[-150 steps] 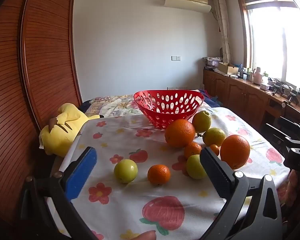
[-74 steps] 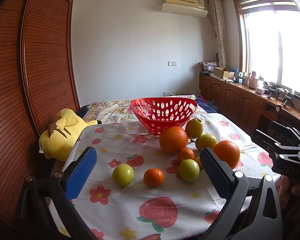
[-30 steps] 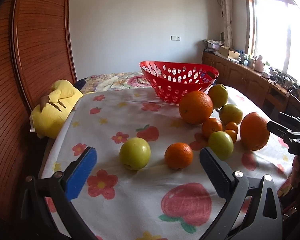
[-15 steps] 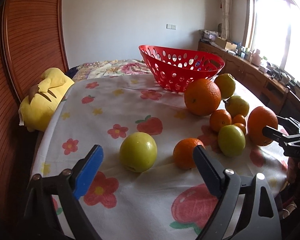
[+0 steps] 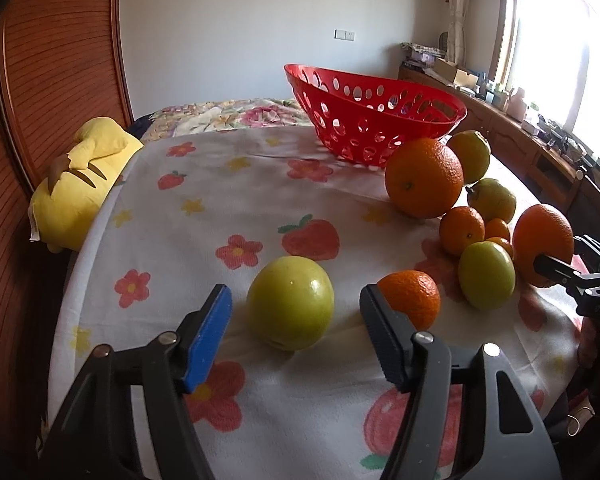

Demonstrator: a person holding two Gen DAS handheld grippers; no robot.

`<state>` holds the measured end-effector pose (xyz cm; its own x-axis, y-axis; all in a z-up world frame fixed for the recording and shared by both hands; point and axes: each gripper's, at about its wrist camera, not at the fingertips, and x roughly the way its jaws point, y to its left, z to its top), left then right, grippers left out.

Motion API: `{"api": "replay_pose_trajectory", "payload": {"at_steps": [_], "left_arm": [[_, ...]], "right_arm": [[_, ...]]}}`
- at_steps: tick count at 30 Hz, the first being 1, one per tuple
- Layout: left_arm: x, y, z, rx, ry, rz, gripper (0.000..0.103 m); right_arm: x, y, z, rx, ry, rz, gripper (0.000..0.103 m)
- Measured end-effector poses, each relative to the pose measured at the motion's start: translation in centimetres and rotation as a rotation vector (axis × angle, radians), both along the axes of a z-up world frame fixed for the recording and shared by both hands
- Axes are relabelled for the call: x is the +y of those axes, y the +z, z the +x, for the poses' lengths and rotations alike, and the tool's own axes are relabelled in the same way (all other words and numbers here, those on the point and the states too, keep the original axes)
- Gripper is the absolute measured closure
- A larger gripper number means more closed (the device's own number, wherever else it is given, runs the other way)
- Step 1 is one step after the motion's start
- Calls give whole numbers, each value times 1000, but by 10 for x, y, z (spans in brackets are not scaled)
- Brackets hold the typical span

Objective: Organize fruits
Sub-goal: 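Grasp the green apple with the left tool while the right tool grasps the large orange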

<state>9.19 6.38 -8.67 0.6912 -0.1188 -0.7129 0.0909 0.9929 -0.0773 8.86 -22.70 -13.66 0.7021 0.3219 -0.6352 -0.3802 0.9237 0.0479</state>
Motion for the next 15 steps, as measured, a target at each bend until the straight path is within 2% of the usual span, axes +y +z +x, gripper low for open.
{"api": "replay_pose_trajectory", "payload": {"at_steps": [5,9,11,15], "left_arm": [[0,-4,9,30,-9,-2,45],[-1,-8,13,52,-12,13,47],[-1,-10,13,54,-9,23,53],[2,-10,11,43,-10,16,54]], "right_arm": [[0,-1,2,6,0,1,8],[1,-2,1,1,3,-3,13],[0,-2,1,3,2,1,15],[2,-2,0,2,6,-2,15]]}}
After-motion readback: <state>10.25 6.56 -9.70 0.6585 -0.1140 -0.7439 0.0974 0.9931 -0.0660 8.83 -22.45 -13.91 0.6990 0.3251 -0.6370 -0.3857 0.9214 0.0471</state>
